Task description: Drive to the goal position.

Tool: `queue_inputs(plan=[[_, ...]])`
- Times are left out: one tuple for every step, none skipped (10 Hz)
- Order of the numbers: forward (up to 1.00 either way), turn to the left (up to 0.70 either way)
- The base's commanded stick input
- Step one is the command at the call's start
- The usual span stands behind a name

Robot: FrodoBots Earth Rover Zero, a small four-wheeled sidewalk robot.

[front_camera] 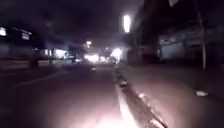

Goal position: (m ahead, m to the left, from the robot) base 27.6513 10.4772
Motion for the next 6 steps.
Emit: queue_inputs(plan=[[1.00,0.00],[1.00,0.00],[1.00,0.00],[1.00,0.00],[1.00,0.00],[1.00,0.22]])
